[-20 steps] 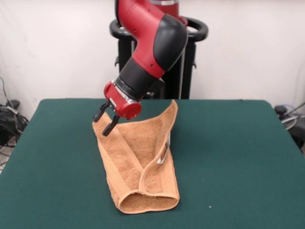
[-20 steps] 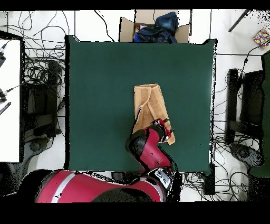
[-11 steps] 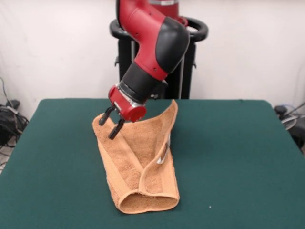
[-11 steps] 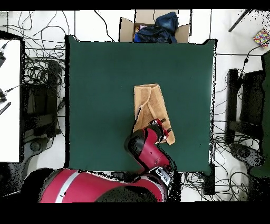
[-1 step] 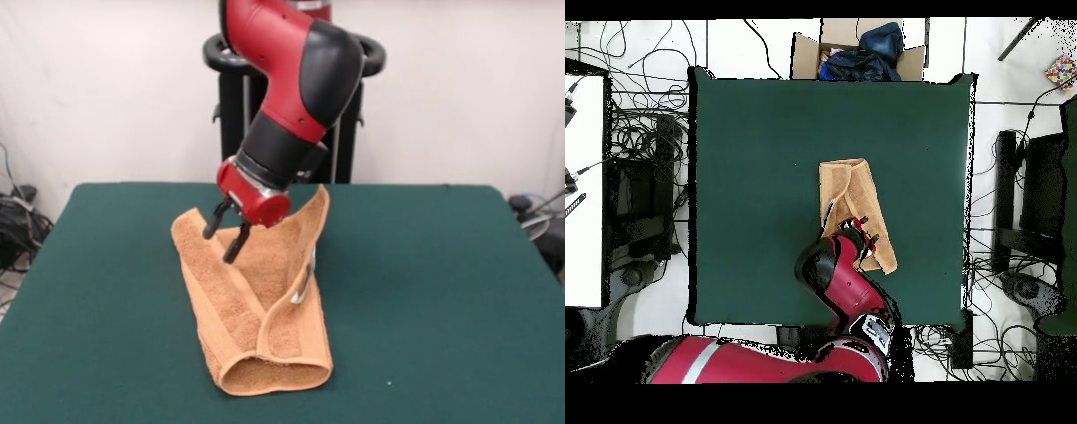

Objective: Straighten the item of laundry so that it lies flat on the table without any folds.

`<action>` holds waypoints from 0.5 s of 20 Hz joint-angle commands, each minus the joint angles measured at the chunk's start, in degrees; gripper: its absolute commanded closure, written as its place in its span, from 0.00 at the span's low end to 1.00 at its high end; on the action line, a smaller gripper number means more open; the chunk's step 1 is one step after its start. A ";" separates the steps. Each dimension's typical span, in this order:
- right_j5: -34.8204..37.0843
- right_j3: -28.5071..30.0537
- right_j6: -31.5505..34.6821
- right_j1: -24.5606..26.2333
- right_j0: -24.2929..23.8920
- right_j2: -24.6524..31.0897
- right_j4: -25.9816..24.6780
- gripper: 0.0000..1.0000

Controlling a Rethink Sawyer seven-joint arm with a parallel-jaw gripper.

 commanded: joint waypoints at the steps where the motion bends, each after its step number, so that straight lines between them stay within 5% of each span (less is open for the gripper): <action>1: 3.93 -3.46 13.13 2.85 -1.49 9.63 -0.40 0.00; 10: 6.35 -5.02 10.08 6.44 -1.91 9.44 2.07 0.00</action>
